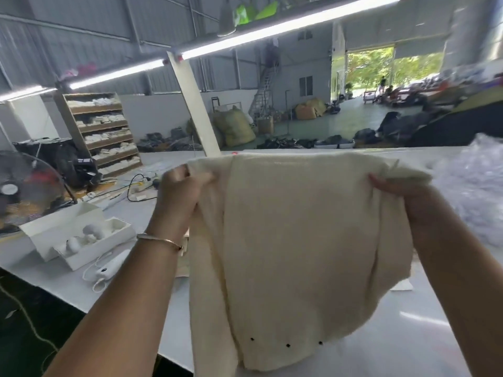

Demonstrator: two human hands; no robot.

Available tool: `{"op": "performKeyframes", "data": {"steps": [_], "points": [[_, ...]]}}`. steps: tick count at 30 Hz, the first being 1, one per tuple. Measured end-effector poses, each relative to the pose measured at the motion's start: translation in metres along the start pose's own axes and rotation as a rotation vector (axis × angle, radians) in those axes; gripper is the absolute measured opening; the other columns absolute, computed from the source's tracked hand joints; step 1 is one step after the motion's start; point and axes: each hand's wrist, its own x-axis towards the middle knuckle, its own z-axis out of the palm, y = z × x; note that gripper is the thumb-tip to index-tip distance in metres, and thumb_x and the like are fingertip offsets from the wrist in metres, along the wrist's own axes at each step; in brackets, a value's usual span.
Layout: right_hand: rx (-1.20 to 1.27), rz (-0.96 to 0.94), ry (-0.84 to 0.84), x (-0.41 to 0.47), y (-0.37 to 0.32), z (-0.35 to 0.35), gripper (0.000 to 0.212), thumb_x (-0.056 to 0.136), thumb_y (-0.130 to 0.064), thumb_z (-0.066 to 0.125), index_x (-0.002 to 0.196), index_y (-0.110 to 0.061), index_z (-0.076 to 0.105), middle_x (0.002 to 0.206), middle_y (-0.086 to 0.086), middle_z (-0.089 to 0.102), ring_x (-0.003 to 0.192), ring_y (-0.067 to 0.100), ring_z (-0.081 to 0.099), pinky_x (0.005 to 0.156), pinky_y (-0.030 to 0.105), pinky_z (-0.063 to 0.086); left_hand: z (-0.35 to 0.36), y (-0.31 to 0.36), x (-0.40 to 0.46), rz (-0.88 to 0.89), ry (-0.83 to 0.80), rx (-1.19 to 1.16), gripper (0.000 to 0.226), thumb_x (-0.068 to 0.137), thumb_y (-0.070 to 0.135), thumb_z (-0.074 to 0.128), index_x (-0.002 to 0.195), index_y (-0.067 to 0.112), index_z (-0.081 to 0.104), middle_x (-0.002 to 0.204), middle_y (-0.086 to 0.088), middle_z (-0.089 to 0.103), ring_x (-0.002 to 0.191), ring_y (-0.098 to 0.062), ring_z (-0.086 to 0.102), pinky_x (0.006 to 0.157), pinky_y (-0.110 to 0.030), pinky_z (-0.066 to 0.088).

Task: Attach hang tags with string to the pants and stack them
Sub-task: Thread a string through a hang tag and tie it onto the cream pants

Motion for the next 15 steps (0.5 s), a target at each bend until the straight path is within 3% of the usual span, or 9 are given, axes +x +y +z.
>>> {"op": "performKeyframes", "data": {"steps": [2, 4, 5, 6, 8, 10, 13, 15], "points": [[-0.029, -0.021, -0.007, -0.006, -0.014, 0.000, 0.037, 0.075, -0.018, 0.063, 0.108, -0.002, 0.066, 0.091, 0.015, 0.070, 0.079, 0.030, 0.070, 0.068, 0.040, 0.058, -0.006, 0.008, -0.004, 0.185, 0.363, 0.263, 0.011, 0.073, 0.026, 0.068, 0.073, 0.015, 0.069, 0.073, -0.006, 0.068, 0.075, -0.025, 0.065, 0.075, -0.043, 0.057], [-0.061, -0.042, -0.042, -0.012, -0.025, 0.003, 0.037, 0.072, -0.019, 0.065, 0.106, -0.005, 0.070, 0.096, 0.017, 0.071, 0.084, 0.033, 0.070, 0.069, 0.043, 0.056, 0.001, 0.025, -0.015, 0.484, 0.459, 0.470, 0.022, 0.074, 0.040, 0.062, 0.080, 0.019, 0.066, 0.080, -0.001, 0.064, 0.083, -0.024, 0.061, 0.078, -0.037, 0.050], [-0.082, -0.044, -0.051, -0.016, -0.029, 0.005, 0.036, 0.070, -0.019, 0.067, 0.103, -0.005, 0.071, 0.096, 0.018, 0.071, 0.085, 0.034, 0.070, 0.070, 0.044, 0.055, 0.012, 0.035, -0.022, 0.615, 0.364, 0.580, 0.034, 0.076, 0.051, 0.060, 0.088, 0.020, 0.067, 0.090, -0.001, 0.064, 0.093, -0.022, 0.058, 0.083, -0.036, 0.046], [-0.110, -0.046, -0.048, -0.019, -0.033, 0.006, 0.034, 0.069, -0.020, 0.069, 0.099, -0.006, 0.072, 0.095, 0.018, 0.071, 0.085, 0.034, 0.071, 0.070, 0.044, 0.055, 0.026, 0.046, -0.030, 0.684, 0.165, 0.662, 0.048, 0.075, 0.064, 0.058, 0.099, 0.023, 0.067, 0.102, 0.000, 0.064, 0.102, -0.019, 0.055, 0.089, -0.035, 0.043], [-0.137, -0.056, -0.043, -0.025, -0.037, 0.003, 0.025, 0.069, -0.019, 0.071, 0.091, -0.008, 0.074, 0.091, 0.017, 0.072, 0.082, 0.033, 0.071, 0.066, 0.042, 0.056, 0.061, 0.064, -0.045, 0.541, -0.393, 0.719, 0.069, 0.064, 0.084, 0.055, 0.111, 0.035, 0.063, 0.114, 0.012, 0.064, 0.107, -0.008, 0.056, 0.095, -0.034, 0.045], [-0.147, -0.051, -0.040, -0.032, -0.042, -0.006, 0.023, 0.069, -0.018, 0.071, 0.090, -0.008, 0.074, 0.087, 0.017, 0.072, 0.079, 0.032, 0.071, 0.064, 0.040, 0.057, 0.094, 0.069, -0.057, 0.345, -0.773, 0.778, 0.055, 0.059, 0.079, 0.068, 0.096, 0.039, 0.066, 0.095, 0.017, 0.068, 0.089, -0.002, 0.063, 0.082, -0.030, 0.051], [-0.172, -0.027, 0.034, -0.038, -0.045, -0.038, 0.032, 0.069, -0.017, 0.073, 0.099, -0.005, 0.070, 0.086, 0.017, 0.072, 0.076, 0.030, 0.071, 0.065, 0.039, 0.058, 0.133, 0.060, -0.056, 0.241, -0.964, 0.726, 0.029, 0.077, 0.047, 0.077, 0.082, 0.019, 0.074, 0.083, 0.000, 0.073, 0.074, -0.010, 0.064, 0.078, -0.034, 0.054], [-0.208, -0.032, 0.114, -0.046, -0.045, -0.066, 0.030, 0.069, -0.019, 0.076, 0.096, -0.007, 0.071, 0.084, 0.014, 0.072, 0.075, 0.027, 0.070, 0.065, 0.035, 0.058, 0.156, 0.055, -0.055, 0.048, -1.073, 0.544, 0.045, 0.077, 0.039, 0.079, 0.088, -0.004, 0.069, 0.085, -0.015, 0.068, 0.076, -0.022, 0.060, 0.079, -0.039, 0.050]]}}
